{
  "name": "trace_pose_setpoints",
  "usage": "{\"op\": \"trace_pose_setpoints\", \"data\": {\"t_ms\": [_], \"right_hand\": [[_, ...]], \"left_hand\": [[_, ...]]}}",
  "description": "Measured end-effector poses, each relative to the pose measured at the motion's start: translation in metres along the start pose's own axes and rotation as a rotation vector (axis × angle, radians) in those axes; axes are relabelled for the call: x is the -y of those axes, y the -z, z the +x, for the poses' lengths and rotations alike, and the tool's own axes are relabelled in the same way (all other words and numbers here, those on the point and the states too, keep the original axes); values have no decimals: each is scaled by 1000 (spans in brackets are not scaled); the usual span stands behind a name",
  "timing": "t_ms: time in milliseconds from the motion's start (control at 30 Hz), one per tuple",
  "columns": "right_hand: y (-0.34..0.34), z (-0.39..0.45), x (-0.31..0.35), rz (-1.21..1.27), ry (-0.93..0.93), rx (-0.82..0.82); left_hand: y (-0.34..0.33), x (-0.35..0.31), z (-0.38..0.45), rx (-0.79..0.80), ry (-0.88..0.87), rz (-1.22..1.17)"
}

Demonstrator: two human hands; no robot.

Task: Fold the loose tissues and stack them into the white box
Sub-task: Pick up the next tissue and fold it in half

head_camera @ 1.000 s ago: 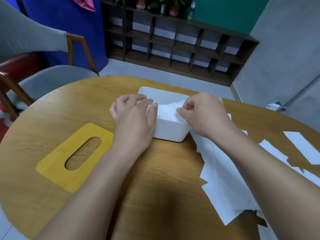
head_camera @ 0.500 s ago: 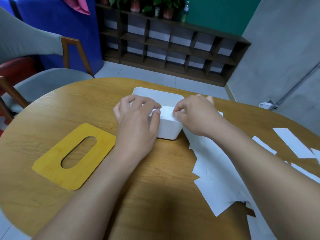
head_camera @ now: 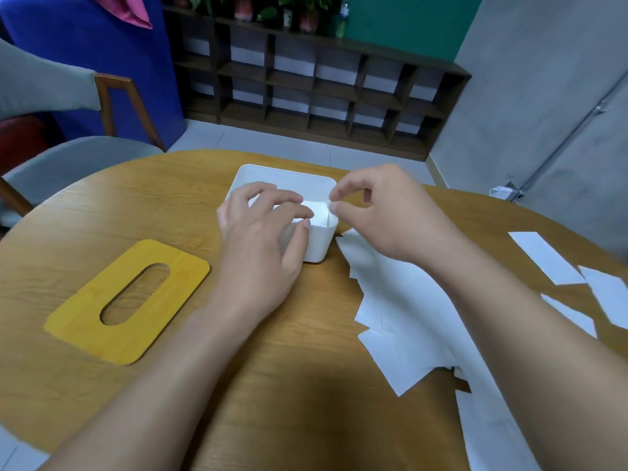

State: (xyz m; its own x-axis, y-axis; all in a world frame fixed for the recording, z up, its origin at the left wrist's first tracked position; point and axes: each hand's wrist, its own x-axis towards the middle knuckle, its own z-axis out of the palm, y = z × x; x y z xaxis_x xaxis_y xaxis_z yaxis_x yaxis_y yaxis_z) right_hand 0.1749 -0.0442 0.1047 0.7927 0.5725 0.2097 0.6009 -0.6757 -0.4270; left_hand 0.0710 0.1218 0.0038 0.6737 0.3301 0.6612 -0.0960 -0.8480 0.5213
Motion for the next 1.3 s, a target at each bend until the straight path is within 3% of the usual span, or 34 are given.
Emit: {"op": "trace_pose_setpoints", "data": {"t_ms": [233,600,1100,1300], "right_hand": [[-2,-85,-38,97,-141,-91],[-45,-145,-91,-46,-206,-223],[-66,-148,-99,-145,-67,-237],[-75,-145,-93,-318,-34,-256]], "left_hand": [[-14,-43,-34,200,-34,-174],[-46,-64,-73,506,-43,-123],[-50,-60,-78,563,-65,-83],[-48,-58,-79,558,-54,-109]]}}
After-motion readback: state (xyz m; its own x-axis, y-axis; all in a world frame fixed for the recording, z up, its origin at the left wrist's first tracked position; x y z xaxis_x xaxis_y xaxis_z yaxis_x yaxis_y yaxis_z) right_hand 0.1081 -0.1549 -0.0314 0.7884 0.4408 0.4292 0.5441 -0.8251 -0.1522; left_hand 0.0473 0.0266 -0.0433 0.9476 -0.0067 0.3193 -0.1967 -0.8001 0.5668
